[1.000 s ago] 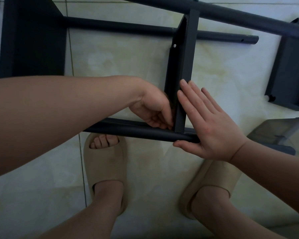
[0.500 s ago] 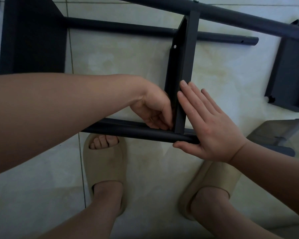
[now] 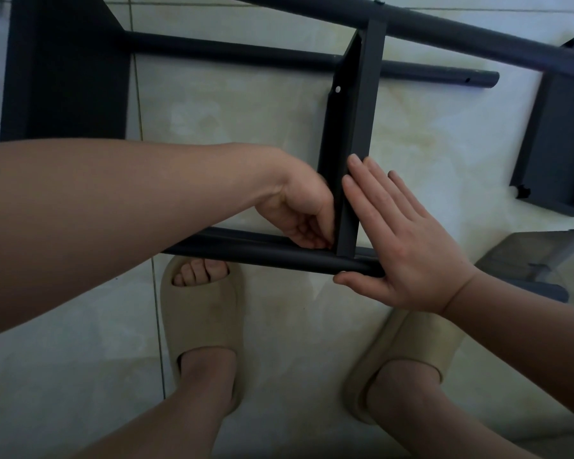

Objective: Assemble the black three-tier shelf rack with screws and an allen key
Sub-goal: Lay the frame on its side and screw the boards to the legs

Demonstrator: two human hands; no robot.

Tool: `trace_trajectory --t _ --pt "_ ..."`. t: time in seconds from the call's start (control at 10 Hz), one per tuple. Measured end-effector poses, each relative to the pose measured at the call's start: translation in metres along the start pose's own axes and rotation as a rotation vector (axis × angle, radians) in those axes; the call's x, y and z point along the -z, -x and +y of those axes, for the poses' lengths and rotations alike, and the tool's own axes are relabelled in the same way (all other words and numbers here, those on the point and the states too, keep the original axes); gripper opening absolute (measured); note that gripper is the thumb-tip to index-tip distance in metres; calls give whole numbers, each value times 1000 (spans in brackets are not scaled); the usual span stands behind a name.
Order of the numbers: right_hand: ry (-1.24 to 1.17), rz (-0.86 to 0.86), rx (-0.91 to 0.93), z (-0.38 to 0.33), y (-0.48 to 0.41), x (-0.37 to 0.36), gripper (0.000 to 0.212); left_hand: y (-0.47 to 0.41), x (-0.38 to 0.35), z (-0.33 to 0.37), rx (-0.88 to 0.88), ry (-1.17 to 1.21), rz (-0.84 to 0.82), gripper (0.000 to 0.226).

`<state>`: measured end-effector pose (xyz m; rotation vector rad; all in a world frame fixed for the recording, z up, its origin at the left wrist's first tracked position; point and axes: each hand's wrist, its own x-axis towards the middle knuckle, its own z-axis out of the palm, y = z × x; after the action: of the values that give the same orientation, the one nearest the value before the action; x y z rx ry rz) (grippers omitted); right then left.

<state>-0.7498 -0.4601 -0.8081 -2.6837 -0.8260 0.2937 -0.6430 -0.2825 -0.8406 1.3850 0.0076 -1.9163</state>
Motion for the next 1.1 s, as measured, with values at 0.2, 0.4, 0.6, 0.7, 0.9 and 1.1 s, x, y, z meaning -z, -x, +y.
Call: trace_trajectory --t 0.2,0.4,0.6,0.7,0.9,1.1 --pt "-5 -2 -2 -1 0 1 100 3 2 0 61 -71 -7 11" --pt "-4 0 0 0 0 0 100 1 2 2 51 -75 16 11" --pt "-5 0 1 0 0 -1 100 3 0 -1 0 -22 -9 19" --pt "-7 -1 0 0 0 -1 100 3 0 -4 -16 27 -30 30" --pt "-5 -5 -2 0 0 -1 101 4 1 1 54 -50 -31 11" --pt "0 -2 2 0 0 -1 101 1 1 5 53 -78 22 9"
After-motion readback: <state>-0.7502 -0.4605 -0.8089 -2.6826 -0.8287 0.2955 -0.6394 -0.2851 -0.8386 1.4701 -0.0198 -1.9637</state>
